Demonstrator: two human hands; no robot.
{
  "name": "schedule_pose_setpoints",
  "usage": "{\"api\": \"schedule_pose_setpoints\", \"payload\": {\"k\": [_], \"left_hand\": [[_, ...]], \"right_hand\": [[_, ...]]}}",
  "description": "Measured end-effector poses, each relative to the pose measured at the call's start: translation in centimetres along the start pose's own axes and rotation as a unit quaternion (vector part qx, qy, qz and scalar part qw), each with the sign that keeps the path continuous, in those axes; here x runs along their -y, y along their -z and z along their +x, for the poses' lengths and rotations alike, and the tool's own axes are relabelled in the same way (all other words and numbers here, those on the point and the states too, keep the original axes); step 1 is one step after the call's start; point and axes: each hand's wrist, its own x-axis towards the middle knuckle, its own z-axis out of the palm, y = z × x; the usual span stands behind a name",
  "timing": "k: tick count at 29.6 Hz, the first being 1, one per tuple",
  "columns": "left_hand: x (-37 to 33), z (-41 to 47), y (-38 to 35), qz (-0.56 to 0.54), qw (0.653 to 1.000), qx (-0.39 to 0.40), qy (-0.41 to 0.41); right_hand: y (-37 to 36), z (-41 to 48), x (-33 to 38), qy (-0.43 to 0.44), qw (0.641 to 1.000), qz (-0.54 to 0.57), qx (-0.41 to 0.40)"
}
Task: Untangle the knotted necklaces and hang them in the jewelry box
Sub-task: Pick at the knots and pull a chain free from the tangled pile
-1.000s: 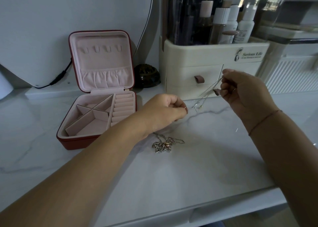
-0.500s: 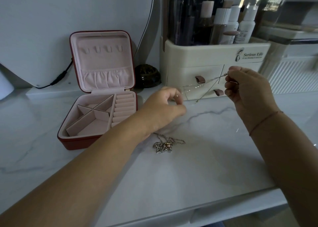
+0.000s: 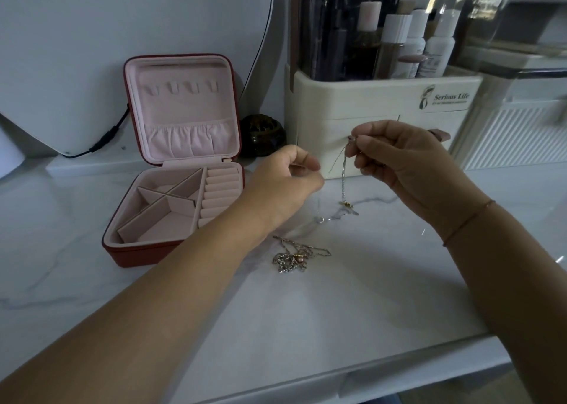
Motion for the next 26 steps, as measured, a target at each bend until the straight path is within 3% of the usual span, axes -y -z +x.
{"api": "schedule_pose_setpoints", "payload": {"k": [9,26], "left_hand": [[-0.2,-0.2,-0.5,-0.113,0.993,0.017,-0.043],[-0.3,-0.3,-0.3,-0.083,0.995,0.002,-0.056]], "right_hand": [[-1.2,-0.6,0.5,0.019,0.997,-0.034,0.062],[-0.9,-0.7,0.3,-0.007,0.994,-0.025,0.103]]}}
